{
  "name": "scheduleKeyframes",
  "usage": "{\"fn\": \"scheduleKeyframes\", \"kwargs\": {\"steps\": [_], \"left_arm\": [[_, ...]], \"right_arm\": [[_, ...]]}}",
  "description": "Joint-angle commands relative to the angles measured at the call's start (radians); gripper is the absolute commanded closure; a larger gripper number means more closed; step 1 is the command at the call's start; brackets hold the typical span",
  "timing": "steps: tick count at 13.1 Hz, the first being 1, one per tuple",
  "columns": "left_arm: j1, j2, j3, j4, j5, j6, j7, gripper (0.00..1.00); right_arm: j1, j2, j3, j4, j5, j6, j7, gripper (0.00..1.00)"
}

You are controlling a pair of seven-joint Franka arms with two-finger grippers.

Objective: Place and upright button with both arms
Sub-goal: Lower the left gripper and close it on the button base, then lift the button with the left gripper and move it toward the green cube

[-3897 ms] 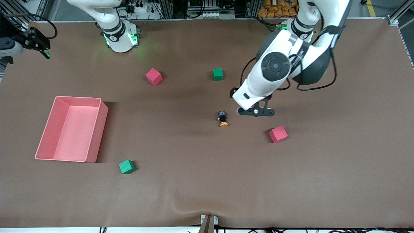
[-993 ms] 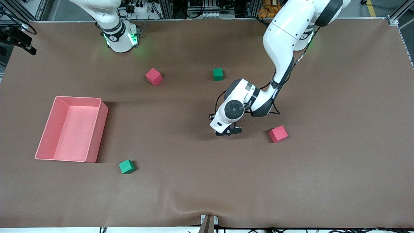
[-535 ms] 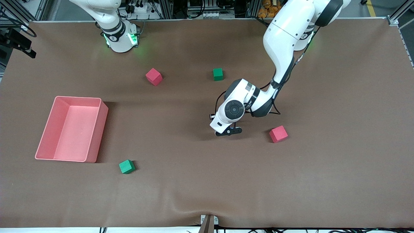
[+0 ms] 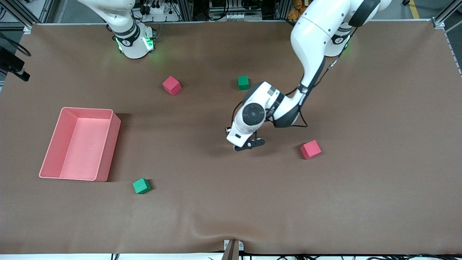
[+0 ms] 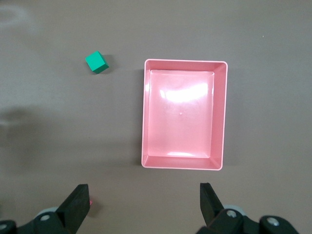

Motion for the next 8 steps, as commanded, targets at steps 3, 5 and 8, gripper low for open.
{"fn": "scheduleKeyframes", "kwargs": {"steps": [3, 5, 8], "left_arm": [[-0.158, -0.045, 0.017, 0.021, 0.263, -0.024, -0.466, 0.93], [-0.201, -0.050, 0.014, 0.019, 0.438, -0.051, -0.654, 0.93], [-0.300, -0.045, 0.017, 0.018, 0.614, -0.152, -0.829, 0.92]], "right_arm": [[-0.013, 0.047, 0.007, 0.068, 0.022, -0.014, 0.000, 0.00], [-0.007, 0.046, 0.008, 0.066, 0.022, -0.020, 0.000, 0.00], [-0.021, 0.046, 0.007, 0.066, 0.023, -0.026, 0.000, 0.00]]}}
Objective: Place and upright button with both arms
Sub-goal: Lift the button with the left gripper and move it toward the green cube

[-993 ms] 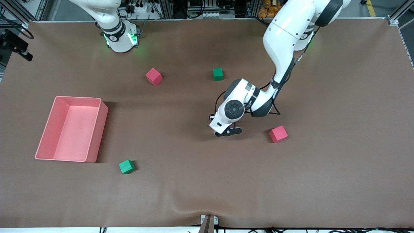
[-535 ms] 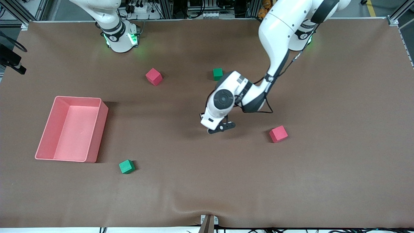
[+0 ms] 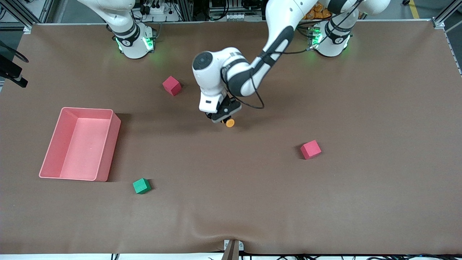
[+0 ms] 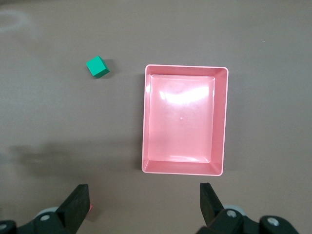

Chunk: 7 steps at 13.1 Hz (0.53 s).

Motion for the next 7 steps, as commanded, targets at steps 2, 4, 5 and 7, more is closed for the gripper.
{"fn": "scheduleKeyframes", "kwargs": {"steps": [2, 4, 5, 7], "left_arm": [[-0.094, -0.005, 0.013, -0.005, 0.182, -0.061, -0.256, 0.91], [-0.146, 0.007, 0.021, -0.015, 0.263, -0.133, -0.328, 0.85], [-0.172, 0.021, 0.018, -0.013, 0.353, -0.171, -0.361, 0.84], [-0.183, 0.021, 0.018, -0.015, 0.402, -0.207, -0.408, 0.79]], "right_arm": [[-0.014, 0.010, 0.004, 0.026, 0.021, -0.026, 0.009, 0.00], [-0.017, 0.008, 0.004, 0.026, 0.021, -0.026, 0.012, 0.00], [-0.022, 0.010, 0.004, 0.024, 0.021, -0.026, 0.011, 0.00], [-0.016, 0.010, 0.004, 0.026, 0.021, -0.024, 0.012, 0.00]]}}
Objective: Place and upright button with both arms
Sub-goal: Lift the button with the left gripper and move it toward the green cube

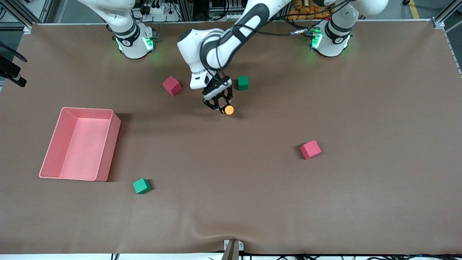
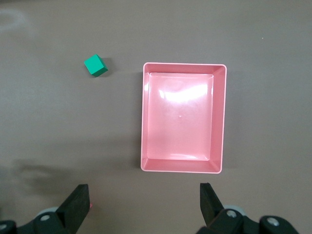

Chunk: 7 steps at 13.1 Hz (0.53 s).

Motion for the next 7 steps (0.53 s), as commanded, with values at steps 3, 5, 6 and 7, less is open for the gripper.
{"fn": "scheduleKeyframes", "kwargs": {"steps": [3, 5, 6, 7], "left_arm": [[-0.054, 0.045, 0.019, 0.003, 0.056, -0.085, -0.154, 0.80], [-0.086, 0.088, 0.028, 0.006, 0.149, -0.102, -0.291, 0.80], [-0.098, 0.108, 0.028, 0.008, 0.170, -0.117, -0.308, 0.80], [-0.118, 0.129, 0.034, 0.011, 0.182, -0.134, -0.328, 0.80]], "right_arm": [[-0.019, 0.011, 0.007, 0.023, 0.021, -0.015, 0.008, 0.00], [-0.020, 0.011, 0.007, 0.023, 0.021, -0.008, 0.004, 0.00], [-0.019, 0.011, 0.007, 0.024, 0.021, -0.006, 0.003, 0.00], [-0.016, 0.008, 0.007, 0.026, 0.012, -0.008, -0.003, 0.00]]}}
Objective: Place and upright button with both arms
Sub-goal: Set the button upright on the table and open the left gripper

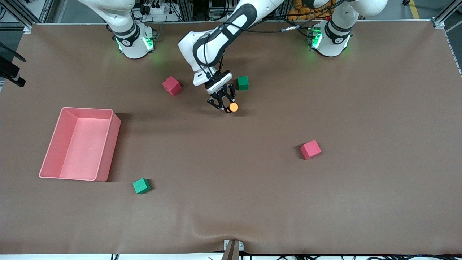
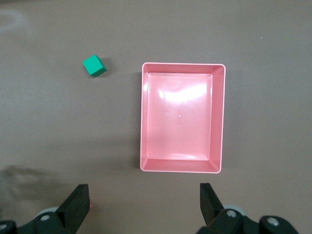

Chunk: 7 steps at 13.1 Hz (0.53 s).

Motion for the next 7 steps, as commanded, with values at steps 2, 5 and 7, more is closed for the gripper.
{"fn": "scheduleKeyframes", "kwargs": {"steps": [2, 5, 7], "left_arm": [[-0.083, 0.063, 0.042, 0.021, 0.085, -0.066, -0.102, 0.80], [-0.109, 0.099, 0.042, 0.025, 0.155, -0.092, -0.099, 0.83], [-0.135, 0.123, 0.062, 0.027, 0.166, -0.108, -0.099, 0.83]], "right_arm": [[-0.014, -0.002, 0.007, 0.025, 0.007, -0.019, -0.003, 0.00], [-0.014, -0.006, 0.006, 0.027, 0.006, -0.015, -0.005, 0.00], [-0.015, -0.006, 0.003, 0.027, 0.006, -0.004, -0.005, 0.00]]}}
